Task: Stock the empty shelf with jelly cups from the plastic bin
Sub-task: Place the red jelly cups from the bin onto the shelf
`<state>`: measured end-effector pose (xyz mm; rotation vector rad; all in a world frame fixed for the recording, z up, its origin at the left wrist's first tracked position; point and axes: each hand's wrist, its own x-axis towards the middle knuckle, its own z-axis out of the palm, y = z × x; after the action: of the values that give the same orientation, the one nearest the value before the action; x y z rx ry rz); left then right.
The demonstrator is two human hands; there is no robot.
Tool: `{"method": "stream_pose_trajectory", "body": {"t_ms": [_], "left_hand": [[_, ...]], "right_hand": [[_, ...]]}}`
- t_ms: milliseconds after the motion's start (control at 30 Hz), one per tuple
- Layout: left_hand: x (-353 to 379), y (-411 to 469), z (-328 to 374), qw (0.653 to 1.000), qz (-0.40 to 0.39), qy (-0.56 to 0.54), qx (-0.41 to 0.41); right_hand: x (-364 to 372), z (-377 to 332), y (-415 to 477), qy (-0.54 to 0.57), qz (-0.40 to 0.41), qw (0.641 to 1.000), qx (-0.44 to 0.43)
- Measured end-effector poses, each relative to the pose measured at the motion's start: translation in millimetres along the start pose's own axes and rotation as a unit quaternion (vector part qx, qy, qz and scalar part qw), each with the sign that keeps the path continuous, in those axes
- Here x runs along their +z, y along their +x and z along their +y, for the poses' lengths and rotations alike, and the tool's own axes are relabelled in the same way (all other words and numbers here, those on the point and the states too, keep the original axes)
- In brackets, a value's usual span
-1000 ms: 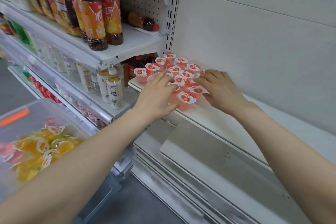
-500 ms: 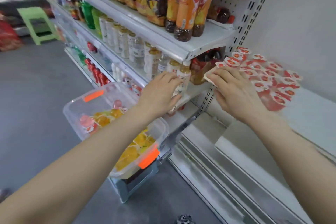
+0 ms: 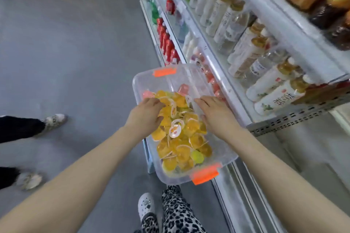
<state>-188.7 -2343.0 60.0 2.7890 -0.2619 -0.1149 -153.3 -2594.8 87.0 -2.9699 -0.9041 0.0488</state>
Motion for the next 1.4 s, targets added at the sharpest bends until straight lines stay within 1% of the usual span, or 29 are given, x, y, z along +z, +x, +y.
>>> {"method": "stream_pose_trajectory", "body": {"t_ms": [100, 267, 367, 467, 600, 700, 800, 933, 1033, 1167, 1233, 1333, 1400], "left_hand": [[7.4, 14.6, -11.6, 0.999, -0.028, 0.031, -0.019], [23.1, 35.6, -20.9, 0.996, -0.029, 0.082, -0.011], [28.4, 36.8, -25.4, 0.996, -0.025, 0.091, -0.007], [29.3, 37.2, -26.4, 0.995, -0.025, 0.097, 0.006], [28.3, 45.3, -24.7, 0.987, -0.075, 0.14, 0.006], [26.9, 60.9, -26.0, 0.982, -0.088, 0.168, -0.001], [24.4, 85.5, -29.2, 0.967, -0.108, 0.229, -0.021], [26.1, 113.1, -30.9, 0.931, -0.187, 0.304, -0.079], [30.6, 121.3, -32.2, 0.912, -0.217, 0.333, -0.101], [31.3, 121.9, -29.8, 0.898, -0.237, 0.356, -0.101], [26.1, 119.5, -25.0, 0.905, -0.217, 0.35, -0.108], [10.8, 106.2, -14.9, 0.936, -0.134, 0.306, -0.113], [0.2, 92.8, -5.0, 0.954, -0.106, 0.261, -0.105]], "right_hand": [[17.3, 4.8, 49.7, 0.013, -0.07, 0.997, 0.008], [55.3, 16.3, 121.6, 0.039, -0.164, 0.986, -0.006], [73.6, 20.0, 148.1, 0.027, -0.188, 0.982, -0.008], [75.8, 22.2, 163.3, -0.021, -0.176, 0.984, -0.017], [79.7, 24.0, 170.9, -0.094, -0.171, 0.981, -0.012], [80.3, 22.8, 172.6, -0.126, -0.17, 0.977, -0.003], [81.0, 26.6, 169.1, -0.152, -0.143, 0.978, -0.01], [70.6, 25.8, 156.3, -0.105, -0.152, 0.983, -0.005], [60.0, 20.8, 135.6, -0.06, -0.112, 0.992, 0.011], [53.5, 15.0, 100.2, 0.014, -0.054, 0.997, 0.056], [50.7, 11.3, 85.5, 0.052, -0.033, 0.995, 0.073], [41.4, 5.1, 62.7, 0.113, -0.01, 0.989, 0.091], [34.1, 2.1, 46.7, 0.156, 0.007, 0.981, 0.115]]}}
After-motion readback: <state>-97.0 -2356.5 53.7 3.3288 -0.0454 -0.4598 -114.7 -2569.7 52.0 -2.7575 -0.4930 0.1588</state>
